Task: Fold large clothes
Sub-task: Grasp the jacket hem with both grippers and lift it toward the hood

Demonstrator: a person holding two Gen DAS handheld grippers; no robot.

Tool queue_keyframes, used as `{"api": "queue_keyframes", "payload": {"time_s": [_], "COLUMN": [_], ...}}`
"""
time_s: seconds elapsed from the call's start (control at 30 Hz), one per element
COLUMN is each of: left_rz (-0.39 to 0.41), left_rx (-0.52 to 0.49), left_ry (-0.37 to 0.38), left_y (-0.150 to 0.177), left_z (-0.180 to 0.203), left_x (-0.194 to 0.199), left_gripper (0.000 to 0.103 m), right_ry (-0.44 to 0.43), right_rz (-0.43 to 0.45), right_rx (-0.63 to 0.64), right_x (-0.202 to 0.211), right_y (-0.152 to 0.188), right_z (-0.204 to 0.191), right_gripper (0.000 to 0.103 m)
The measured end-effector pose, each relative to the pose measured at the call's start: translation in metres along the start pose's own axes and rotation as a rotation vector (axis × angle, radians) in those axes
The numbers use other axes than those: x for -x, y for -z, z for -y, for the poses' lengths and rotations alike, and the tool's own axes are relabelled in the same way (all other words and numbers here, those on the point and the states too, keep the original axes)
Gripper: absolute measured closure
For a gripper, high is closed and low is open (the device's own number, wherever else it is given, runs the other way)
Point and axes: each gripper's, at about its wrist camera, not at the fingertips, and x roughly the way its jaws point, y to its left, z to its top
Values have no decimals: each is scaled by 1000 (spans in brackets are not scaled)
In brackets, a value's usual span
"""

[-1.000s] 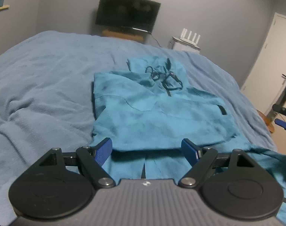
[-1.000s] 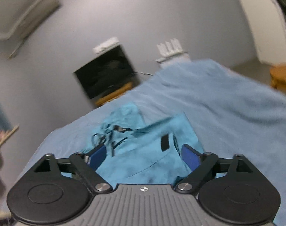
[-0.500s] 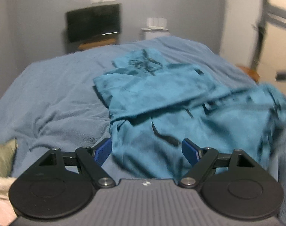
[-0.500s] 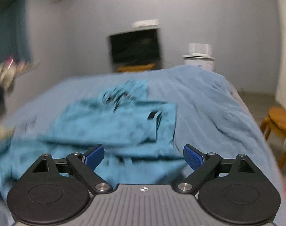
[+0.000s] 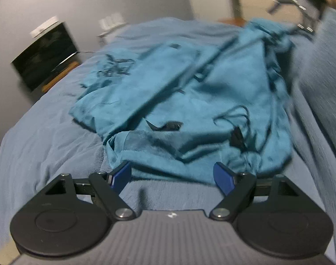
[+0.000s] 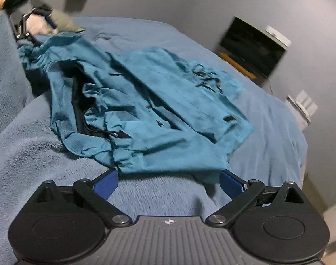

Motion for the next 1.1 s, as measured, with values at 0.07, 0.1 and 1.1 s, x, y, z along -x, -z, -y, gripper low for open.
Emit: {"api": "queue_keyframes", "payload": {"time_s": [0.07,0.1,1.1], "left_rz": [-43,-72,285], "left_rx": [-18,-24,463], "left_ry": [43,68,-45], "left_y": [2,3,-71], "left_z": [-8,-9,-111], "left_x": [8,11,-87], "left_gripper": [22,22,95], "right_ry": [-12,-17,42], "right_rz": [-4,-6,334], "right_rx": [31,42,-608], "right_x": [-6,-8,-73], "right_y": [-5,-6,-61], "right_z": [-1,-1,110], "right_gripper": [1,1,93]}}
